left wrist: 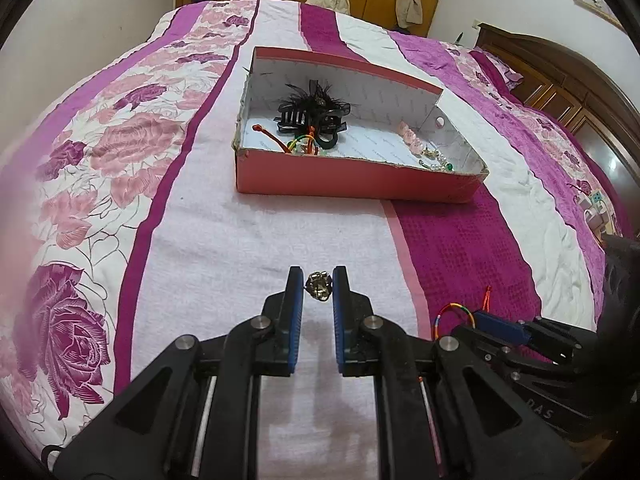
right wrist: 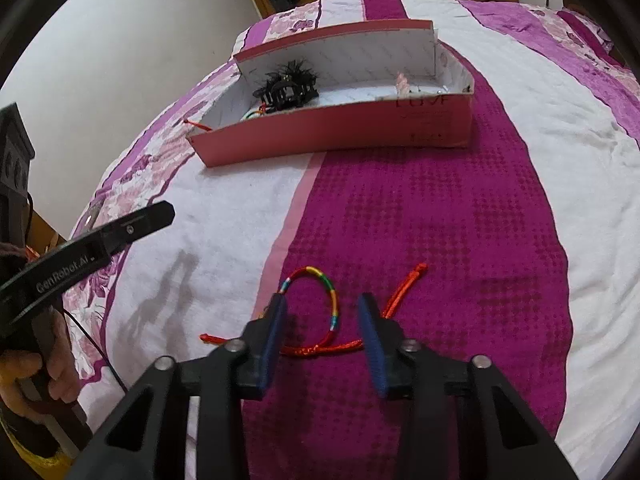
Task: Organize jewelry
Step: 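Grasp the red rainbow cord bracelet with the right tool while the left holds the charm, then carry the charm and cord bracelet over the red box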
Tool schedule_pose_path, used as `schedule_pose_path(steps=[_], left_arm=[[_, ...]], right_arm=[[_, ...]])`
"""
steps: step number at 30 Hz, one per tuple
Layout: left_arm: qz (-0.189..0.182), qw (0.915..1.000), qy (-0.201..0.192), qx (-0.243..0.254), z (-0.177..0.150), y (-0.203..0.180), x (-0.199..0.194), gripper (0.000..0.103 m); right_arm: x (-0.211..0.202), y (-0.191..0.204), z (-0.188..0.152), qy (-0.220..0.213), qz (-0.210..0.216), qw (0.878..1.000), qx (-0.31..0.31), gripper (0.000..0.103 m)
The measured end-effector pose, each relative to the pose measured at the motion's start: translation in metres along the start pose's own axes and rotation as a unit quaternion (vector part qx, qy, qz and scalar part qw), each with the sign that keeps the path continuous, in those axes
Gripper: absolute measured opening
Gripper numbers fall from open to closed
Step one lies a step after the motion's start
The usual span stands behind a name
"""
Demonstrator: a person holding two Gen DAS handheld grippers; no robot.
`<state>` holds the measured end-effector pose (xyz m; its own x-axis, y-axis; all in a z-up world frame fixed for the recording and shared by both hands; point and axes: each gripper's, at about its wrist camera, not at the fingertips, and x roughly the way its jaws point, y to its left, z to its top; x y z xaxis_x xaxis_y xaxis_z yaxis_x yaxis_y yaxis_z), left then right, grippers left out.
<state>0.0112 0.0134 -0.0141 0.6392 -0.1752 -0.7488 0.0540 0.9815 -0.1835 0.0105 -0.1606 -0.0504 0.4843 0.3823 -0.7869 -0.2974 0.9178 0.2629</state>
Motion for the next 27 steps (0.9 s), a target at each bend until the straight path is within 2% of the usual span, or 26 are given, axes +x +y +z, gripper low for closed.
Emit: schedule_pose_path(steps=[2, 5, 19, 27], left_arm=[[-0.001, 1.0, 0.001, 0.0, -0.001, 0.0, 0.001, 0.006], [-0.002, 1.0, 0.003, 0.001, -0.002, -0.001, 0.001, 0.006], [-0.016, 0.9998, -0.009, 0.002, 0.004, -0.008, -0.009, 0.006], [-0.032, 0.9991, -0.029, 0.004, 0.022, -0.016, -0.017, 0.006]], right_arm=[[0.002, 0.001, -0.001, 0.001, -0.003, 1.0, -0.008, 0.013], [0.002, -0.001, -0.002, 0.001, -0.002, 1.0, -0.012, 0.007], [-0.025, 0.0, 0.006, -0.044, 0.012, 0.999, -0.017, 0.005], [-0.046, 0.0, 0.024, -0.081, 0.015, 0.996, -0.019, 0.005]])
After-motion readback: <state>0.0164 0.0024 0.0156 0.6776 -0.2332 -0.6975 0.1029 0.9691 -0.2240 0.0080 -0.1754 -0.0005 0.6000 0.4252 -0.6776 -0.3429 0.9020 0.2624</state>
